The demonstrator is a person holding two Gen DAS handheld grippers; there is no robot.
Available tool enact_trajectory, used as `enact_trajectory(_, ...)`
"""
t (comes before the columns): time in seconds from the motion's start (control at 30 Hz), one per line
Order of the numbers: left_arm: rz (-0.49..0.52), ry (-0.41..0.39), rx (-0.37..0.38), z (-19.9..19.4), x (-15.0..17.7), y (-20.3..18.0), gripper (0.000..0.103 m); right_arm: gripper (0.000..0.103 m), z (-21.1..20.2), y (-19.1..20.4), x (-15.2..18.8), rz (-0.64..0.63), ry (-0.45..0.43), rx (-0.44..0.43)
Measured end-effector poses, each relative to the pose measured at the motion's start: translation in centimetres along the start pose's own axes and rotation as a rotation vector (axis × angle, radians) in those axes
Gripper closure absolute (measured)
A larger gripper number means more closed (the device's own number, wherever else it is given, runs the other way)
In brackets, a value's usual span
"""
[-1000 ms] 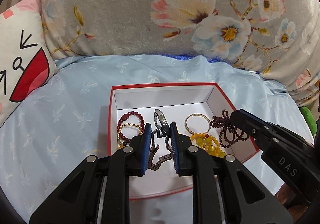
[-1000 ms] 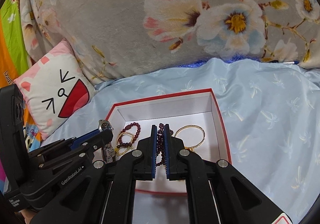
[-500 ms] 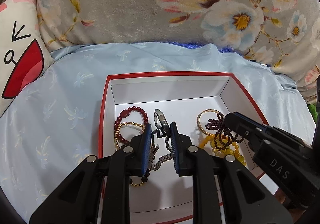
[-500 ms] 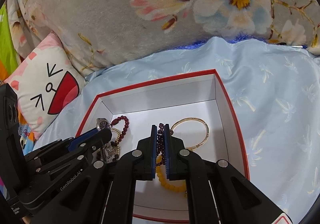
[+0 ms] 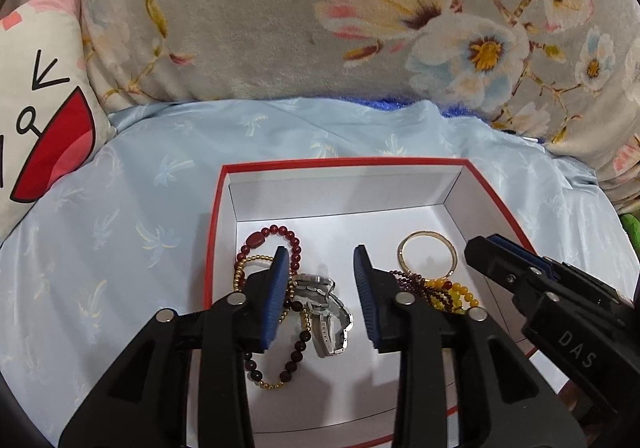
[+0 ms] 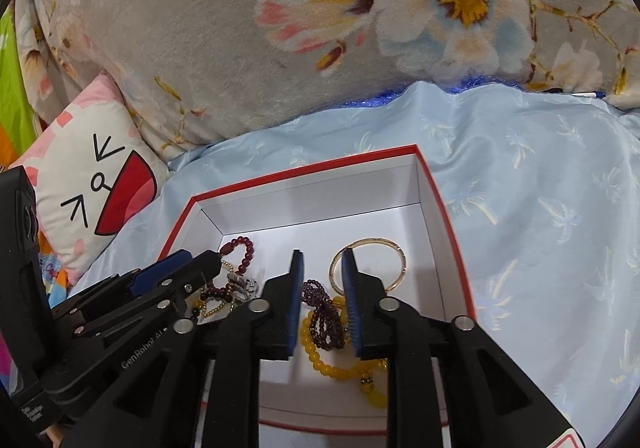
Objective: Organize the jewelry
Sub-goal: 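Open both tools to release the watch and strand in the box, then withdraw both tools to the small gold flower ring on the sheet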
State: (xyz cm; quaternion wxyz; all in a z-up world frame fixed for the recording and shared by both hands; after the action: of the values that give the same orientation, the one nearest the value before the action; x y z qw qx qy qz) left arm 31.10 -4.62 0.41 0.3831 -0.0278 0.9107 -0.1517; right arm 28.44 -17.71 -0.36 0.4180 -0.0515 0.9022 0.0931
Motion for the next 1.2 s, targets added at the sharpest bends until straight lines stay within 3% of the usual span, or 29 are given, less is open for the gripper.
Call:
enact_trajectory(0.63,0.01,0.002,0.002,-5.6,3.7,-0.2,0.07,0.078,-6.9,3.6,4.2,-0.091,-0.025,0.044)
enact_trajectory(1.2,0.006,0.042,0.009,-10.6,9.8,-0.2,0.07,0.078,-12.3,4.5,11.3,-0.055,0.026,0.027)
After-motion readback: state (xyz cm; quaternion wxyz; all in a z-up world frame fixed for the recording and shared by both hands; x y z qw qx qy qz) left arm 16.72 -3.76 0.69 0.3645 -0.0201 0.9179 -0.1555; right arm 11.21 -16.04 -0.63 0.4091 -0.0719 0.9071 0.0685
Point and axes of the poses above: each gripper's, at about its wrist camera, not at the fingertips, and z roughly the way its jaws point, y to its left, x to its underside, the point moved 7 cm from there along z, roughly the way its jaws point, and after that the axes turned 15 degrees about -z, right-handed, at the moved point
